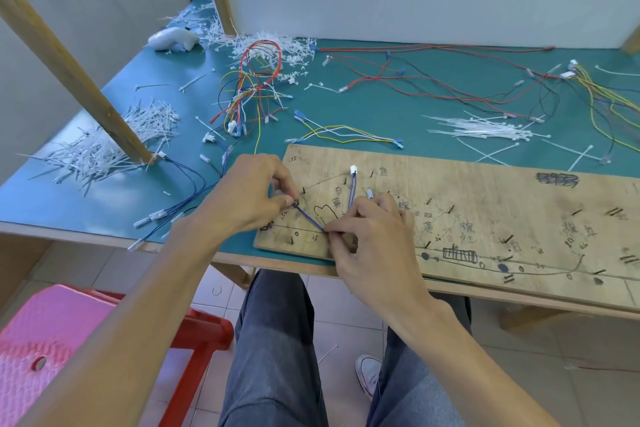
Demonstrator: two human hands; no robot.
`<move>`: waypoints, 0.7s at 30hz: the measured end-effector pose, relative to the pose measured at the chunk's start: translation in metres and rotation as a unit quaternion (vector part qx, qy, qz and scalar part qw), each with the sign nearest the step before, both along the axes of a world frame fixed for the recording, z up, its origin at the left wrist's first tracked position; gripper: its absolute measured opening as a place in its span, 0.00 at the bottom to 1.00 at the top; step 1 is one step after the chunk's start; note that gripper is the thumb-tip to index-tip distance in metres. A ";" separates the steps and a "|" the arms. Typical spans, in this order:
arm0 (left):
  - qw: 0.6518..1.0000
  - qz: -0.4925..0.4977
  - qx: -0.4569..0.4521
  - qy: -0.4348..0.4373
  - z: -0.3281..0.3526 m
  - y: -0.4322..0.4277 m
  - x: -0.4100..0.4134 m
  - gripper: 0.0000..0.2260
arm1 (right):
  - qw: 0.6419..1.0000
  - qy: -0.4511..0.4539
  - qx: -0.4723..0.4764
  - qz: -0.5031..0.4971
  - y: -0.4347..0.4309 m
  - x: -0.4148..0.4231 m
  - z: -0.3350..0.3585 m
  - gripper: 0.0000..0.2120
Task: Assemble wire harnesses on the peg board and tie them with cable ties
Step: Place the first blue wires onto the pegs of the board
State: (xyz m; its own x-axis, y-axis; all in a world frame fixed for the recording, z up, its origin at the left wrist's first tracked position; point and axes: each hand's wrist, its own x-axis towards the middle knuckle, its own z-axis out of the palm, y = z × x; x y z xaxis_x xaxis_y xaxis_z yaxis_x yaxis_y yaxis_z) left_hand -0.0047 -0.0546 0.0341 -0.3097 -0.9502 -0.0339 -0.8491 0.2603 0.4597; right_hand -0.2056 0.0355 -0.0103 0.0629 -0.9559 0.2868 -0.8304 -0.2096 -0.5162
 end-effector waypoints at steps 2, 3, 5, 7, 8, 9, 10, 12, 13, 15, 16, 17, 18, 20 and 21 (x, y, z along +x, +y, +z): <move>1.000 0.005 0.001 -0.012 0.003 0.000 -0.003 0.08 | 0.999 -0.011 0.038 -0.001 -0.005 -0.002 0.002 0.07; 1.000 0.005 0.002 -0.018 0.004 0.000 -0.004 0.08 | 0.998 -0.020 0.052 0.002 -0.007 -0.003 0.004 0.07; 1.000 -0.004 0.005 -0.025 0.008 0.000 -0.005 0.09 | 0.995 -0.069 0.073 0.018 -0.010 -0.009 0.008 0.13; 1.000 -0.010 0.015 -0.025 0.009 0.001 -0.004 0.12 | 0.981 -0.169 0.089 0.027 -0.017 -0.020 0.017 0.17; 1.000 -0.007 0.018 -0.025 0.009 0.003 -0.004 0.15 | 0.972 -0.215 0.092 0.014 -0.025 -0.028 0.022 0.15; 1.000 0.002 0.018 -0.024 0.008 0.005 -0.005 0.16 | 0.967 -0.241 0.088 -0.009 -0.038 -0.037 0.025 0.11; 0.999 0.014 0.016 -0.023 0.005 0.007 -0.006 0.17 | 0.965 -0.245 0.083 -0.039 -0.053 -0.047 0.027 0.07; 0.999 0.034 0.007 -0.018 0.000 0.010 -0.008 0.17 | 0.972 -0.208 0.067 -0.086 -0.087 -0.066 0.030 0.03; 0.999 0.035 0.000 -0.012 -0.002 0.012 -0.010 0.16 | 0.976 -0.179 0.065 -0.102 -0.102 -0.073 0.032 0.04; 1.000 0.024 -0.011 0.002 -0.005 0.015 -0.012 0.16 | 0.984 -0.106 0.083 -0.120 -0.127 -0.084 0.031 0.09; 1.000 0.022 -0.017 0.006 -0.006 0.016 -0.013 0.16 | 0.985 -0.067 0.100 -0.123 -0.137 -0.087 0.029 0.11; 0.999 0.024 -0.024 0.009 -0.007 0.016 -0.013 0.16 | 0.985 -0.031 0.116 -0.124 -0.144 -0.088 0.028 0.11; 0.999 0.029 -0.030 0.013 -0.007 0.016 -0.012 0.16 | 0.984 -0.005 0.124 -0.124 -0.148 -0.087 0.026 0.09; 0.998 0.038 -0.040 0.021 -0.009 0.016 -0.010 0.16 | 0.985 0.021 0.114 -0.126 -0.152 -0.085 0.023 0.04; 0.998 0.040 -0.043 0.022 -0.009 0.016 -0.009 0.16 | 0.986 0.027 0.104 -0.129 -0.153 -0.085 0.022 0.04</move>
State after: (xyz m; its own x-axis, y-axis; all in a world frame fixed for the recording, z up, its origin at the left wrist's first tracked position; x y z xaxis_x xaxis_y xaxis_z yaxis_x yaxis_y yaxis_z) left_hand -0.0140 -0.0390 0.0249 -0.2320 -0.9708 0.0609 -0.8482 0.2326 0.4758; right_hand -0.2907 -0.1172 0.0113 -0.1799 -0.9799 0.0856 -0.8696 0.1178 -0.4796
